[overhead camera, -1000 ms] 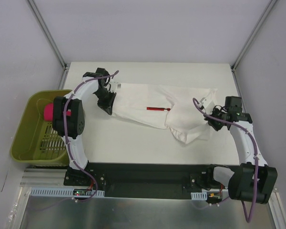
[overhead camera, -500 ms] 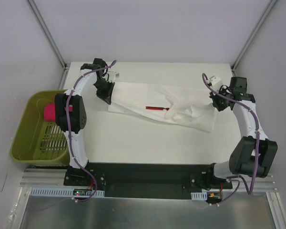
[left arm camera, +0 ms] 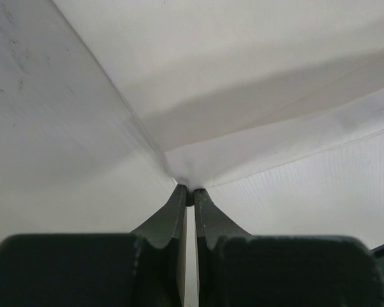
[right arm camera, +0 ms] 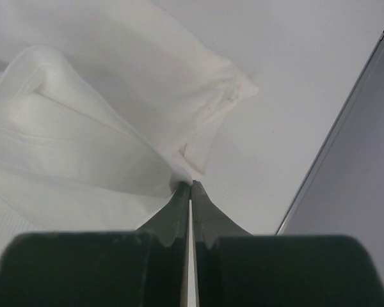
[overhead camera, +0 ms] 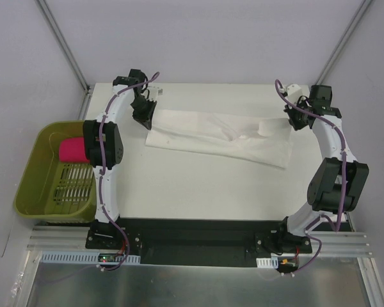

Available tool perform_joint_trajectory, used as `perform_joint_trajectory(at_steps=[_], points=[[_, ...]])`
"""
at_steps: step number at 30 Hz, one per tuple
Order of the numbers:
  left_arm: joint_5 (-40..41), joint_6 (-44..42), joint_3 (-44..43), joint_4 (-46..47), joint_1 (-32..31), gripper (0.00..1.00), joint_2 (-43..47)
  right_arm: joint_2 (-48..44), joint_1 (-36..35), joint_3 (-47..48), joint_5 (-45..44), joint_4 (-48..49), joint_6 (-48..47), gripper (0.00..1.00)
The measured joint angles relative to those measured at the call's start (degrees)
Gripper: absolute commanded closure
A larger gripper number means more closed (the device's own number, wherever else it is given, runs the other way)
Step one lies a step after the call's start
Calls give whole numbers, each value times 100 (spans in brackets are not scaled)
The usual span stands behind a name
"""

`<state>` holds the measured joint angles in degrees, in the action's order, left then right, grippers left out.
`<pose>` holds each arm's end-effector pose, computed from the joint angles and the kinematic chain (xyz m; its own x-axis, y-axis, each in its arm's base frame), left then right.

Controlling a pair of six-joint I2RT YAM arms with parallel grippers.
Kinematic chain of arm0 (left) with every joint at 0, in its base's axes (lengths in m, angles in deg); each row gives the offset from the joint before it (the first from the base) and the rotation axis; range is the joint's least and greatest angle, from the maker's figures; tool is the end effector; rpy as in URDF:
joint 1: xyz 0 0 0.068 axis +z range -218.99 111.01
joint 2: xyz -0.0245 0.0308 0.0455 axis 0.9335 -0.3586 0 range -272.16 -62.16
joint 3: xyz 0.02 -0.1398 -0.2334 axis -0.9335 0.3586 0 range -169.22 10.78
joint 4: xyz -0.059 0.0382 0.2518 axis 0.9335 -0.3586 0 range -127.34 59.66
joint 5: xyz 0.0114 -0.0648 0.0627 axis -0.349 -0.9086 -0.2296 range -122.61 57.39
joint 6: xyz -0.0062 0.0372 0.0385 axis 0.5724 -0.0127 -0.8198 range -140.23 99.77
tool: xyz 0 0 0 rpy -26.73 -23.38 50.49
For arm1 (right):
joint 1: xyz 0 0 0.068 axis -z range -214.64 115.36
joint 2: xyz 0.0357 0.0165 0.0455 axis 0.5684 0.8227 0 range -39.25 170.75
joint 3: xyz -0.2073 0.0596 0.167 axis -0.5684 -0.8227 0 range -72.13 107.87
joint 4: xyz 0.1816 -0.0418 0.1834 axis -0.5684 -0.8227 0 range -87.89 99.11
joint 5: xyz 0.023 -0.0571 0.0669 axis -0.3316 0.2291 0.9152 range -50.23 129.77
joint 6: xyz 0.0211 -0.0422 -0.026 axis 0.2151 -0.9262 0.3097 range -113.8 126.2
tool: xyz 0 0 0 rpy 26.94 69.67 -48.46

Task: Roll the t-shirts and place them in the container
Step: Fold the T-shirt at the center of the board.

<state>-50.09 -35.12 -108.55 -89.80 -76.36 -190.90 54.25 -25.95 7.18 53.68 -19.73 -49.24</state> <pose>0.4703 -0.0717 0.2379 -0.8349 0.3553 -0.4203 0.4598 0.8700 -0.1781 0.3647 -0.0471 0.3011 -0.3604 -0.7536 -0.5497 -0.5710 0.6442 -0.5088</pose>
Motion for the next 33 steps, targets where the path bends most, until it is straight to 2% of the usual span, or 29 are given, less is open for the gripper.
perform_joint_trajectory(at_steps=[8, 19, 32, 33], points=[[44, -72, -632, -103, 72, 100, -396, 498, -103, 529, -85, 85, 83, 99], [173, -70, -905, -166, 186, 100, -719, 1043, -297, 1270, -175, 297, 232, 99], [173, -72, -1475, 20, 186, 100, -1078, 1537, -332, 1373, -407, 439, 249, 99], [181, -66, -1517, 57, 186, 95, -1145, 1585, -341, 1392, -426, 463, 254, 99]])
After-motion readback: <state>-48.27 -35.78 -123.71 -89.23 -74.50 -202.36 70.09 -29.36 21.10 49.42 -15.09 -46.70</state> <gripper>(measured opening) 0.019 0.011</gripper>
